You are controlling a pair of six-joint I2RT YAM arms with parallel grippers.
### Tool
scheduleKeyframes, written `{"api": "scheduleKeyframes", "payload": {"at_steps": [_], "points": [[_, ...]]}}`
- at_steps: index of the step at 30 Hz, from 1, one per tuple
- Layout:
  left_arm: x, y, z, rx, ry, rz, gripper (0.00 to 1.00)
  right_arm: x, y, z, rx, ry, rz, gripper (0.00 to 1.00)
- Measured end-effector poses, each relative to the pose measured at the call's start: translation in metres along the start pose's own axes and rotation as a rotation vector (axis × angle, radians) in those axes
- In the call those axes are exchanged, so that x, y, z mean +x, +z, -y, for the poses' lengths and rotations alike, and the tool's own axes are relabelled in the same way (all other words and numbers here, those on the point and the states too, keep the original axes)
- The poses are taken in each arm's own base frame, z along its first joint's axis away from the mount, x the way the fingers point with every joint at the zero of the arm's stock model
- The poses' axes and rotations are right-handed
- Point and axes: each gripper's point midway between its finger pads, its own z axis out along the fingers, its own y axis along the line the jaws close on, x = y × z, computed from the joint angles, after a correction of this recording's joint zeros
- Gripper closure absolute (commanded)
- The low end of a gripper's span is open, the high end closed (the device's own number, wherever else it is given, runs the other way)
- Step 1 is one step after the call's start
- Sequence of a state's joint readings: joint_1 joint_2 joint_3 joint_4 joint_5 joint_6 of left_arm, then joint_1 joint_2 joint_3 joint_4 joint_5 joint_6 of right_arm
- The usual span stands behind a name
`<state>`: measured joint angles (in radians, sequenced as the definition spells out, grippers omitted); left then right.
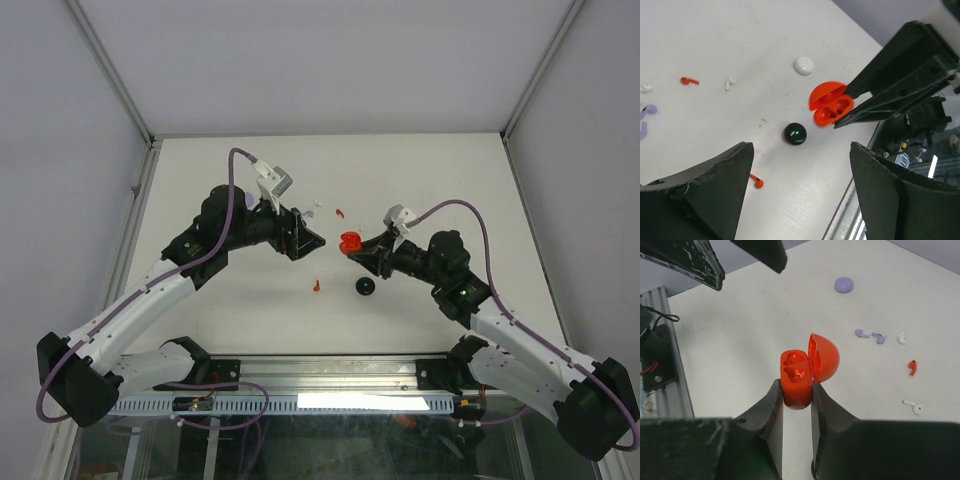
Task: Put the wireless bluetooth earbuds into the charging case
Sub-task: Pick up the earbud from the center of the board.
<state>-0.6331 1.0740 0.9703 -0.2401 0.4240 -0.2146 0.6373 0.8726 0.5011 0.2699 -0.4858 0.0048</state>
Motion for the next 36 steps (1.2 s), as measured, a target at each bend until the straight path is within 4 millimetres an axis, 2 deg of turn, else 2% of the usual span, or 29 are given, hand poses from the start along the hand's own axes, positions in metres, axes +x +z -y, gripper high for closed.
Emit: {"api": "scheduleKeyframes", "payload": {"at_steps": [3,8,16,23,30,36], "points": [[0.018,0.002,-0.014,-0.069,-0.057,-0.026,0.21,0.005,-0.008,0.01,0.077,-0.006,0.01,1.0],[0.06,0.012,-0.028,-0.174,-0.142,-0.112,0.21,0.008,-0.02,0.02,0.165,-0.014,0.033,1.0],[0.126,0.036,-0.047,-0.343,-0.205,-0.264,0.17,0.005,-0.029,0.025,0.216,-0.024,0.065,1.0],[0.18,0.045,-0.071,-0.519,-0.193,-0.392,0.16,0.005,-0.03,0.025,0.216,-0.021,0.07,1.0],[0.233,0.044,-0.09,-0.659,-0.131,-0.538,0.12,0.003,-0.031,0.024,0.215,-0.021,0.076,1.0],[0.235,0.046,-0.095,-0.728,-0.085,-0.553,0.14,0.005,-0.032,0.024,0.215,-0.02,0.076,1.0]]}}
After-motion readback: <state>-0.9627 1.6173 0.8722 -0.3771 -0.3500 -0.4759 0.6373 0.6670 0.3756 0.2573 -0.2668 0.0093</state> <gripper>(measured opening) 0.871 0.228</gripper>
